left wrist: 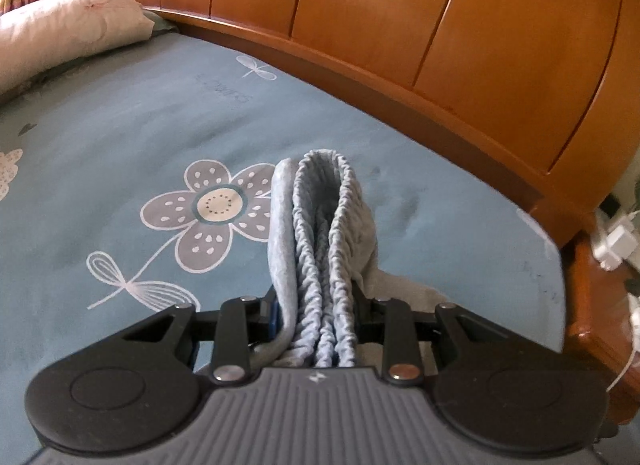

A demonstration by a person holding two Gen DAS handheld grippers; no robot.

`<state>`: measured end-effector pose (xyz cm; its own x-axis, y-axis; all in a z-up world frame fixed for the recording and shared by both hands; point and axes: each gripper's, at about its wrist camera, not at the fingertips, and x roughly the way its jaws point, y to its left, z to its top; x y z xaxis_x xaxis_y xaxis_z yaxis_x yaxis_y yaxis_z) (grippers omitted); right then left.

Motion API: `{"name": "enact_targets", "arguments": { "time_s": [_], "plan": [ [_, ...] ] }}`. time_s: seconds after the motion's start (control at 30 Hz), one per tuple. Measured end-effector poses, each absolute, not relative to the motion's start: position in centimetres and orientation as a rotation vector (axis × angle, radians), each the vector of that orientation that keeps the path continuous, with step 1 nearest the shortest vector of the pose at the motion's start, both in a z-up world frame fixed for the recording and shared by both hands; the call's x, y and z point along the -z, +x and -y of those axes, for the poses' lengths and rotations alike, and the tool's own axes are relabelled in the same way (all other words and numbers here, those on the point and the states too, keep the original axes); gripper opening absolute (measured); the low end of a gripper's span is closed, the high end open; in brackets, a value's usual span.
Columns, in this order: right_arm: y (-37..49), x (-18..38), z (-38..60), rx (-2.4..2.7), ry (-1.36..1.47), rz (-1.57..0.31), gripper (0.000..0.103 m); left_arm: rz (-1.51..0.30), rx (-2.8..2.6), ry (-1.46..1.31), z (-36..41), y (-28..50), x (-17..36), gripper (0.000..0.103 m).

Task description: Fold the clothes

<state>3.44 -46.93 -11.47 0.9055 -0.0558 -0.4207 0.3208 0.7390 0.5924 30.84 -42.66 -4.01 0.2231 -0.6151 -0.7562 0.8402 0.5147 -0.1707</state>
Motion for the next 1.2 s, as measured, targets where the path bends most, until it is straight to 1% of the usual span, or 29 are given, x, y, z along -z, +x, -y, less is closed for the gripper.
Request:
{"name": "enact_targets", "arguments": {
  "time_s": [0.13, 0.17, 0.2, 0.27, 0.33, 0.43, 0.5, 0.53, 0.57, 0.6, 0.63, 0.67, 0.73, 0.83, 1.0, 1.1, 1.2],
  "plan": [
    [3.1, 11.9, 46.7, 0.210, 0.735, -0.398, 0.021, -0.843, 0.967, 0.313, 42.8, 31.8, 4.4, 0.031],
    [3.0, 11.9, 46.6, 0.210, 0.738, -0.398, 0.022, -0.837, 0.956, 0.307, 42.6, 32.0, 4.2, 0.036],
    [2.9, 11.9, 46.6, 0.209, 0.741, -0.398, 0.022, -0.830, 0.945, 0.301, 42.4, 32.2, 4.1, 0.037],
    [2.7, 12.0, 46.6, 0.208, 0.747, -0.398, 0.022, -0.817, 0.923, 0.288, 42.0, 32.7, 3.8, 0.043],
    [2.6, 12.0, 46.7, 0.210, 0.760, -0.401, 0.022, -0.803, 0.901, 0.276, 41.7, 33.1, 3.5, 0.046],
    [2.7, 12.2, 46.9, 0.212, 0.773, -0.408, 0.024, -0.773, 0.870, 0.250, 40.9, 33.6, 2.6, 0.046],
    [2.8, 12.3, 47.0, 0.214, 0.781, -0.413, 0.036, -0.757, 0.873, 0.227, 40.1, 33.4, 1.5, 0.047],
    [2.8, 12.3, 46.9, 0.217, 0.785, -0.418, 0.040, -0.751, 0.878, 0.218, 39.7, 33.2, 1.1, 0.050],
    [2.7, 12.3, 46.9, 0.215, 0.798, -0.420, 0.052, -0.745, 0.884, 0.210, 39.3, 33.0, 0.6, 0.052],
    [2.6, 12.3, 46.9, 0.212, 0.813, -0.422, 0.062, -0.740, 0.897, 0.213, 38.9, 32.5, 0.5, 0.053],
    [2.5, 12.4, 46.9, 0.209, 0.828, -0.424, 0.063, -0.735, 0.911, 0.217, 38.5, 31.9, 0.3, 0.054],
    [2.1, 12.4, 47.2, 0.200, 0.859, -0.419, 0.063, -0.724, 0.929, 0.232, 38.1, 31.0, 0.3, 0.057],
    [1.3, 12.6, 47.7, 0.177, 0.927, -0.405, 0.068, -0.705, 0.959, 0.270, 37.3, 29.2, 0.7, 0.059],
    [-0.5, 13.2, 48.8, 0.157, 1.051, -0.372, 0.072, -0.704, 1.004, 0.309, 35.8, 26.0, 2.0, 0.059],
    [-4.5, 16.1, 51.5, 0.184, 1.376, -0.258, 0.079, -0.711, 1.079, 0.300, 32.5, 21.0, 4.7, 0.064],
    [-5.9, 18.5, 52.8, 0.198, 1.588, -0.175, 0.080, -0.744, 1.091, 0.268, 31.0, 19.1, 6.1, 0.064],
    [-5.8, 19.9, 53.3, 0.213, 1.681, -0.156, 0.080, -0.752, 1.090, 0.245, 30.0, 18.1, 6.6, 0.065]
  ]
}}
